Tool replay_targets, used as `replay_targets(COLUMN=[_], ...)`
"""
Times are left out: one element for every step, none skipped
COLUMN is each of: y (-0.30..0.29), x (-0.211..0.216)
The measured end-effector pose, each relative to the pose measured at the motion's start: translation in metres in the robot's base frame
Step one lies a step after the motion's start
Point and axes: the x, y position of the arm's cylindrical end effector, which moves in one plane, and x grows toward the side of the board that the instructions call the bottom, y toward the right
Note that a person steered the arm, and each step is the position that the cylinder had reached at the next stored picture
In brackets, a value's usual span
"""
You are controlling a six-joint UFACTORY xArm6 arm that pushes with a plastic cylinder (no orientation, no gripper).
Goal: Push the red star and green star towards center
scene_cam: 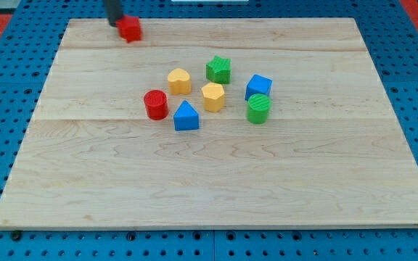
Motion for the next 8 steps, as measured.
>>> replay_targets(y=[0.064,0.066,0.08,0.11,0.104,0.11,0.14,0.161], x=[0.036,0.037,0.055,0.093,0.09,0.047,0.063,0.1])
